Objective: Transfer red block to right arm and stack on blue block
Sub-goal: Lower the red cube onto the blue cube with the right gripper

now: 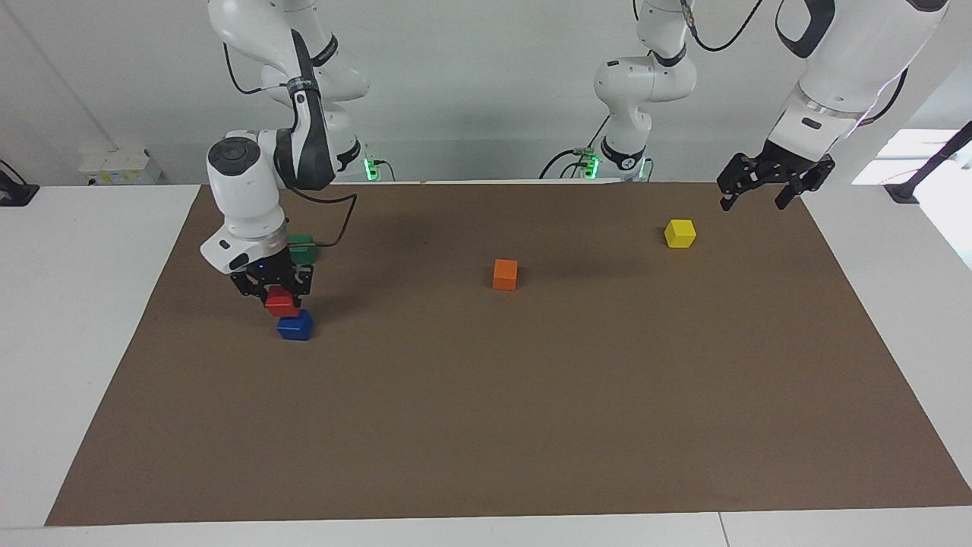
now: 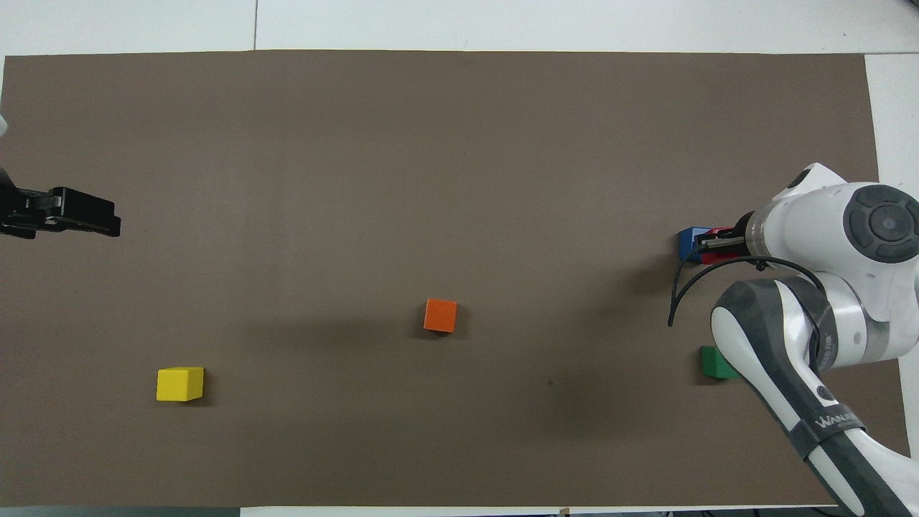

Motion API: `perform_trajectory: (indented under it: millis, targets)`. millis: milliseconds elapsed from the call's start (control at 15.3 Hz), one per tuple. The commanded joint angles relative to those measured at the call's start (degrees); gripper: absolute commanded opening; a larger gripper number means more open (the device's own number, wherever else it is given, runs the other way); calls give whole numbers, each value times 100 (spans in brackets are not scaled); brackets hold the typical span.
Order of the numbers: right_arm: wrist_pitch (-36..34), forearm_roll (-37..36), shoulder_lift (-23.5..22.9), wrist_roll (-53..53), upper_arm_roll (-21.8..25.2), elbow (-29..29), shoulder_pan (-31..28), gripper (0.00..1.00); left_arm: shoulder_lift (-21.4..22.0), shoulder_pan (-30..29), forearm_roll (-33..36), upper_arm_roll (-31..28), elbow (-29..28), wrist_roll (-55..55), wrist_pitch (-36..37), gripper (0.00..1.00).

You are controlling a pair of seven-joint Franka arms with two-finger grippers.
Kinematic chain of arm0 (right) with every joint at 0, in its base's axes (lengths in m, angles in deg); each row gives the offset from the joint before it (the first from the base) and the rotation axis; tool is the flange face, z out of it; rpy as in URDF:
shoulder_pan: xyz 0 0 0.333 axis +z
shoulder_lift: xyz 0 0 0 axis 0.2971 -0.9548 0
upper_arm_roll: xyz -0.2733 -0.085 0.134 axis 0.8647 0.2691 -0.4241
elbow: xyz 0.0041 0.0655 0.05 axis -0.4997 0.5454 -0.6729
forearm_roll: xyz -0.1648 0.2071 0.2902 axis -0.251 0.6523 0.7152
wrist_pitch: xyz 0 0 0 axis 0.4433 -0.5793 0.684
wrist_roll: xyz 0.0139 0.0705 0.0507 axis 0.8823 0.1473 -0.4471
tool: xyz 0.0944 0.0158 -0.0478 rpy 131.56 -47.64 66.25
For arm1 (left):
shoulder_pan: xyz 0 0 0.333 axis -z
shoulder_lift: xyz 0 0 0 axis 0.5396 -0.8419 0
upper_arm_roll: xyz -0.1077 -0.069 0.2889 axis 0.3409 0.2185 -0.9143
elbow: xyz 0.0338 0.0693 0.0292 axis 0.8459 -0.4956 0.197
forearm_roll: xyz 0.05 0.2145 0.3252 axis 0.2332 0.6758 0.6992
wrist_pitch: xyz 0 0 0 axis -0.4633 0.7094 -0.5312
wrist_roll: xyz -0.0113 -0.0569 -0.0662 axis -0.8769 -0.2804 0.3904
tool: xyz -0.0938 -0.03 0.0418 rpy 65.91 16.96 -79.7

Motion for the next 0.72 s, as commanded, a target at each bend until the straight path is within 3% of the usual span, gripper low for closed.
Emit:
perform_trajectory:
  millis: [0,589,654]
  targets:
    - [256,-163,-70,140,-87,71,-108,0,97,123,86,36,-65,27,49,100]
    - [459,-57,-185,376,-96,124,-117,0,106,44,86,18,-109,27,-13,100]
    - [459,-49,-185,386,-96,133,-125,19,123,44,86,18,-118,27,-13,100]
